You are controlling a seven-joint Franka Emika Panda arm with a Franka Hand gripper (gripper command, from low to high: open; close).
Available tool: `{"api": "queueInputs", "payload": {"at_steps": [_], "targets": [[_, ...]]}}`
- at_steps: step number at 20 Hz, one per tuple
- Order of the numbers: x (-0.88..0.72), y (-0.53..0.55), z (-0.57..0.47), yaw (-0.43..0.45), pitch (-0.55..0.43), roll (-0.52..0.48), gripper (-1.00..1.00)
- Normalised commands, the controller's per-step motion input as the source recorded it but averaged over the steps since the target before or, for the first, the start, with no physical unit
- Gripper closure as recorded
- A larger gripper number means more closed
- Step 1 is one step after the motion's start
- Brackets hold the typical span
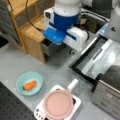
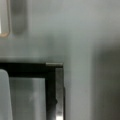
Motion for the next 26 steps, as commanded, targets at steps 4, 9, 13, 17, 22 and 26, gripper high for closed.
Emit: {"api": "queueInputs", "payload": {"at_steps": [4, 9, 13, 17, 22, 26], "targets": [[0.57, -0.23, 0.08, 0.056, 0.246, 0.018, -1.0], [0.6, -0.17, 0.08, 0.071, 0.257, 0.033, -1.0], [0.58, -0.21, 0.01, 0.092, 0.251, 0.016, -1.0], [0.55, -0.25, 0.0, 0.106, 0.301, -0.002, -1.0], [0.45, -0.25, 0.07, 0.141, 0.285, 0.03, -1.0], [0.37, -0.22, 0.03, 0.132, 0.228, 0.014, -1.0]]}}
